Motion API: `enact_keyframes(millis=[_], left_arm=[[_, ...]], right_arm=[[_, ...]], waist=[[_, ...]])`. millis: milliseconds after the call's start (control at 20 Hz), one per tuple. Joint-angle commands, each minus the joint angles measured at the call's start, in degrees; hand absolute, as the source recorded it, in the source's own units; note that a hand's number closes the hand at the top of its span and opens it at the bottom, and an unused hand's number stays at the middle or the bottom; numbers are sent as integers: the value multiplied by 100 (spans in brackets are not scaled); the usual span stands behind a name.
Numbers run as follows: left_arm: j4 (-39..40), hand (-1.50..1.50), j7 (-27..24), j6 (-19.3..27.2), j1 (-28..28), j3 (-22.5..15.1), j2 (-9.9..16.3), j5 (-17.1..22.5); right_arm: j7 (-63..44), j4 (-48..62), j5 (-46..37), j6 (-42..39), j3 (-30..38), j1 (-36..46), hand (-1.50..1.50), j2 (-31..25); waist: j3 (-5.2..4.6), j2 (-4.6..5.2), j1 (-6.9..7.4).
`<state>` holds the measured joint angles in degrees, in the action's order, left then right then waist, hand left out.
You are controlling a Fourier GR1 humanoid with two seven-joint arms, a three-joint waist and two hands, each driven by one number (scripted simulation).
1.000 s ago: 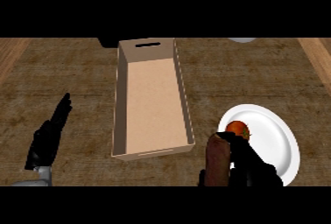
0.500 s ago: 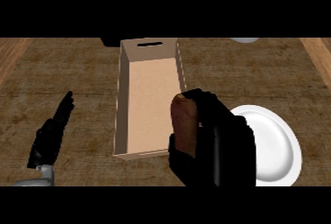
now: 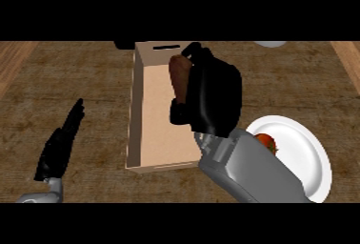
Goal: Pick the sweet potato from the plate and place it in the cardboard box
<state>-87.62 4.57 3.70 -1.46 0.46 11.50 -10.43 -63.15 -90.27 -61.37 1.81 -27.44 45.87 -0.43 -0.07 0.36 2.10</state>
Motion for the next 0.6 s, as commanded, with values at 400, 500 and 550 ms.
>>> enact_keyframes(millis=[400, 500, 550], left_arm=[[-153, 0, 145, 43, -37, -93, -128, -98], [-43, 0, 200, 18, -223, -137, -148, -132], [-166, 0, 218, -189, -122, 76, 65, 93]], right_arm=[[-56, 3343, 1448, 1525, 339, 1238, 150, 41], [-58, 3702, 1596, 1896, 441, 1511, 150, 41], [-205, 3738, 1761, 2093, 257, 1380, -150, 41]], waist=[[3, 33, 129], [3, 43, 131], [3, 33, 180]])
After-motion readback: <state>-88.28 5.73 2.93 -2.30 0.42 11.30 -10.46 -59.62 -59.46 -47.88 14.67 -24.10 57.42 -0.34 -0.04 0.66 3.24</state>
